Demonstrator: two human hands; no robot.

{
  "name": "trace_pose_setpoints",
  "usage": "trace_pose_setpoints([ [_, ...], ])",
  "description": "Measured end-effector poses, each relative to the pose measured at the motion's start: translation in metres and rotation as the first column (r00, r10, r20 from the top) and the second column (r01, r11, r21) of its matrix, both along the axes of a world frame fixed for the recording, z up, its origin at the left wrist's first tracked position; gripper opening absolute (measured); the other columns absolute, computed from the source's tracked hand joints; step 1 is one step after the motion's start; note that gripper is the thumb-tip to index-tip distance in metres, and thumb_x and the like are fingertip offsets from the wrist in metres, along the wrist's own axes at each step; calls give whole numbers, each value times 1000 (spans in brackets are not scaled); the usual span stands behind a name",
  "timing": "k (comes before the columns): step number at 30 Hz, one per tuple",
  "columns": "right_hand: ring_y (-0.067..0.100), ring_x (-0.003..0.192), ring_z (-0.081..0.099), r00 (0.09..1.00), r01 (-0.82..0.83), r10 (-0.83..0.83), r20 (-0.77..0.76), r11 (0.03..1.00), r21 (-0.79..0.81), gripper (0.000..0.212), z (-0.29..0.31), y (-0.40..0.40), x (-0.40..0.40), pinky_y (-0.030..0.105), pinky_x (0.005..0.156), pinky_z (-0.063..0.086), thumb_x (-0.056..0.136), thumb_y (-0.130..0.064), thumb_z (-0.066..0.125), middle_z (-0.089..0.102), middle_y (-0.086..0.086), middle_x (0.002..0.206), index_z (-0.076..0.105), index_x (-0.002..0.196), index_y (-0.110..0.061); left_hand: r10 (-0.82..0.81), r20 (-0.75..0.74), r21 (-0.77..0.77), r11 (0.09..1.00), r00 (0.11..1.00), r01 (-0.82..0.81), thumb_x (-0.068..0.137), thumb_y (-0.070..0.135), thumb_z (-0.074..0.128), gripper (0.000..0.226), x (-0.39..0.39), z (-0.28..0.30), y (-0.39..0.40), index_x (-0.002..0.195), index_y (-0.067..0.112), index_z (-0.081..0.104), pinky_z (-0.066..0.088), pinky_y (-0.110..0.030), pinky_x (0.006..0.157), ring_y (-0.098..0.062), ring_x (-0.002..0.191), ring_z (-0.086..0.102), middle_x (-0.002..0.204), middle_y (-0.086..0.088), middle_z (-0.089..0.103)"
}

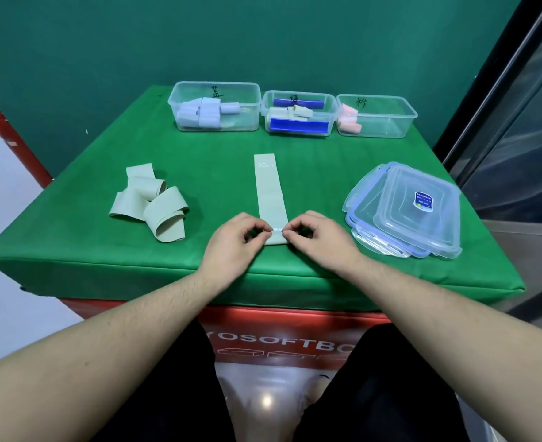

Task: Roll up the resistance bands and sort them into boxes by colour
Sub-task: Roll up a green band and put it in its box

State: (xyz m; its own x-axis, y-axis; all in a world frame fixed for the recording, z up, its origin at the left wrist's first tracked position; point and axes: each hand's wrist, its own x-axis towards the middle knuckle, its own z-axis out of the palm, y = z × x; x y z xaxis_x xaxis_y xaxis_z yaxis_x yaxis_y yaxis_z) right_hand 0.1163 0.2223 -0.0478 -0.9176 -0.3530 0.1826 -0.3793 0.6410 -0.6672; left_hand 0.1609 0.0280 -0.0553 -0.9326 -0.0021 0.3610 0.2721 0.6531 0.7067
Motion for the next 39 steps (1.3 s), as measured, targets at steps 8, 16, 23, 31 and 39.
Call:
trace_pose_setpoints([
  [8, -4, 78, 56, 987, -64, 68, -142, 997, 34, 19, -9, 5, 5, 21, 69, 44, 80, -51, 73, 58, -19, 87, 70, 93, -38, -58, -28, -86, 995, 998, 56, 82, 31, 78, 17, 4, -5, -5, 98, 23, 76, 42, -20, 64, -9, 63, 53, 93, 12, 59],
  [16, -8, 74, 53, 988, -24, 31, -155, 999, 43, 20, -10, 4, 7, 16, 65, 36, 82, -52, 72, 58, -19, 87, 73, 90, -34, -65, -30, -199, 978, 997, 58, 88, 35, 71, 21, 6, -6, -3, 103, 22, 76, 40, -23, 65, -7, 64, 50, 97, 13, 59],
  [23, -3, 74, 54, 993, -16, 22, -113, 998, 53, 15, -8, 3, 7, 25, 67, 40, 87, -50, 67, 55, -21, 91, 74, 92, -37, -21, -4, -184, 983, 1000, 20, 92, 39, 64, 22, 4, -6, -1, 101, 23, 76, 38, -22, 70, -6, 74, 52, 94, 18, 55],
  [31, 2, 78, 54, 996, 31, -25, -89, 997, 70, 13, -8, 0, 5, 24, 70, 39, 89, -49, 64, 57, -20, 91, 72, 92, -39, -46, 20, -52, 998, 999, 47, 91, 29, 67, 12, 1, -5, 0, 100, 32, 74, 44, -21, 73, -2, 78, 57, 91, 18, 64],
  [39, 5, 80, 53, 992, 63, -46, -114, 985, 159, 22, -3, -3, 2, 25, 66, 33, 93, -53, 57, 51, -13, 93, 73, 105, -45, 56, 40, -160, 986, 998, -49, 96, 39, 59, 19, -2, -6, 4, 107, 33, 72, 38, -24, 73, -5, 84, 52, 99, 19, 49],
])
